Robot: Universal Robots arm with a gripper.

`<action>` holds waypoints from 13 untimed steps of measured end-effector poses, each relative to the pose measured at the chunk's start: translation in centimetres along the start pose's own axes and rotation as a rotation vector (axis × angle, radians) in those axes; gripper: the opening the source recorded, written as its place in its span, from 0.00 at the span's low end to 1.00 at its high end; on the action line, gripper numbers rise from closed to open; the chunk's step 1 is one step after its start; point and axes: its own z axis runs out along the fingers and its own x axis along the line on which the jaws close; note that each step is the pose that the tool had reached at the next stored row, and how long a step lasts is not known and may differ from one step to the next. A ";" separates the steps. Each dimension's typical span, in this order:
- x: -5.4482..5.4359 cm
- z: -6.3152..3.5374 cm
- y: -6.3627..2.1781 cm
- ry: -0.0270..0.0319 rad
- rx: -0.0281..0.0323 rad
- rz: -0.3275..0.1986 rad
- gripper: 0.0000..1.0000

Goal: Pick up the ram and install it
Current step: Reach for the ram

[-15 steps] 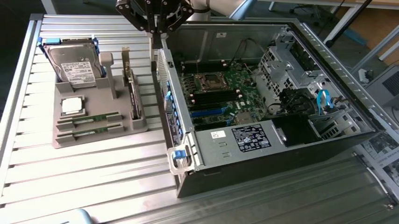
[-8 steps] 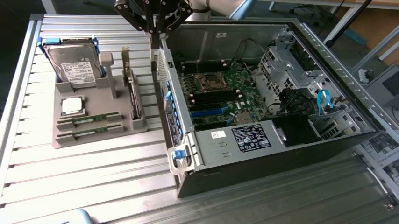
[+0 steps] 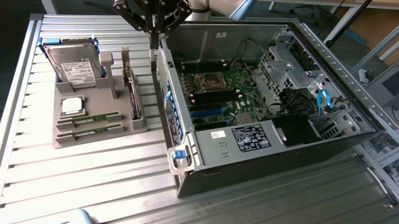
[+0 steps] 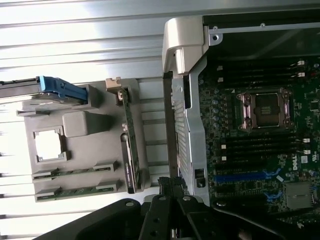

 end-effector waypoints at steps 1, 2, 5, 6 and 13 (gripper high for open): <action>0.0 0.00 0.00 0.0000 0.0001 0.000 0.11; 0.0 0.00 0.00 0.0000 0.0003 0.000 0.11; 0.1 0.00 -0.01 -0.0001 0.0006 0.000 0.11; 0.1 0.00 -0.01 -0.0001 0.0007 0.000 0.11; 0.3 -0.01 -0.01 -0.0001 0.0022 0.000 0.11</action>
